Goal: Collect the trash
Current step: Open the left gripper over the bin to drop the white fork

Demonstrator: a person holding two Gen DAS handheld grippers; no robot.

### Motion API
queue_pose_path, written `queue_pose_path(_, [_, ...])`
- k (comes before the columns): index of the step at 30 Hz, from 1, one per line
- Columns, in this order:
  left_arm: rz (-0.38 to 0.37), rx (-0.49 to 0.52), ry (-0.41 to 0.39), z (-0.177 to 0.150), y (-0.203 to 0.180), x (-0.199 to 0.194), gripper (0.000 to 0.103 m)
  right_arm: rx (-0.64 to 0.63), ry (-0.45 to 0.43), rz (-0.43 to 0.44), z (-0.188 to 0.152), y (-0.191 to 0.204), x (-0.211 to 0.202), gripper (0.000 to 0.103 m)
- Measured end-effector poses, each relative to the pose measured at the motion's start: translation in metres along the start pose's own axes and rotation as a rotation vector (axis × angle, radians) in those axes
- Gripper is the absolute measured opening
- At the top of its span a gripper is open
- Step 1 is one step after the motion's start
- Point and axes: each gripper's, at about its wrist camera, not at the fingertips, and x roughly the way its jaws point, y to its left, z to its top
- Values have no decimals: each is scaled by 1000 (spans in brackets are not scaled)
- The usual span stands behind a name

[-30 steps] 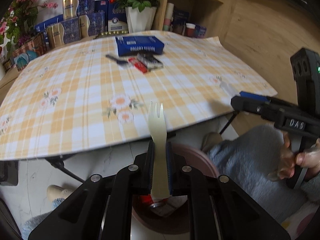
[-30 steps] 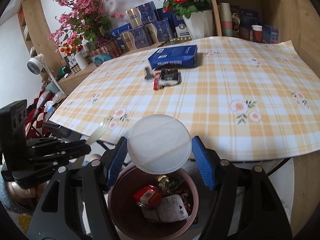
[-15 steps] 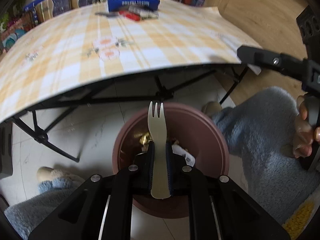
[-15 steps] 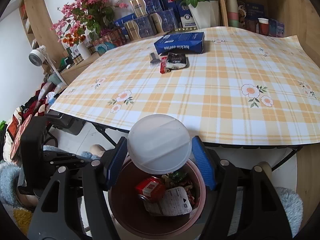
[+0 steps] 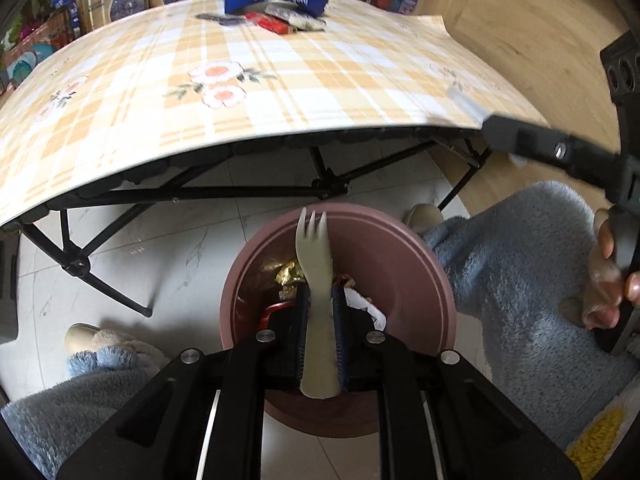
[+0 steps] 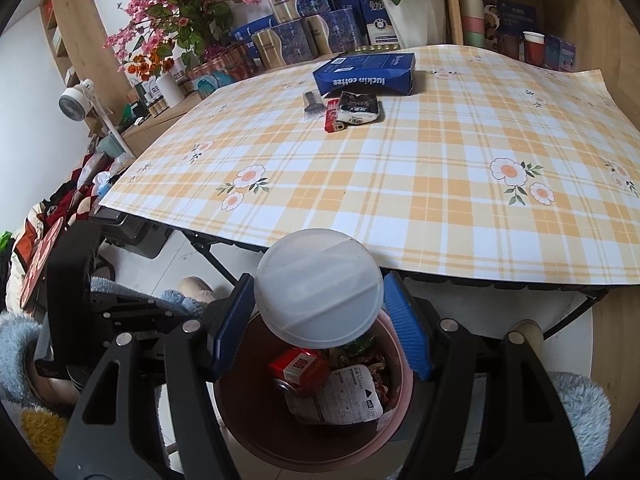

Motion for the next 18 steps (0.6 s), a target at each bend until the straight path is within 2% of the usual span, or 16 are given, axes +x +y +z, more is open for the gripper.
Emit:
queue_pose_path(1, [4, -5, -10, 0, 0, -3, 19, -6, 4, 0, 0, 1, 1, 67])
queue_pose_path(3, [14, -24, -45, 2, 3, -11, 38, -19, 13, 0, -2, 4, 3, 67])
queue_pose_path(9, [54, -116, -198, 6, 18, -44, 68, -56, 54, -2, -5, 10, 10, 67])
queue_pose_path(14, [111, -170, -318, 7, 30, -69, 81, -90, 96, -5, -9, 16, 18, 67])
queue_pose_path(18, [151, -188, -356, 8, 34, -76, 87, -109, 126, -7, -11, 20, 25, 67])
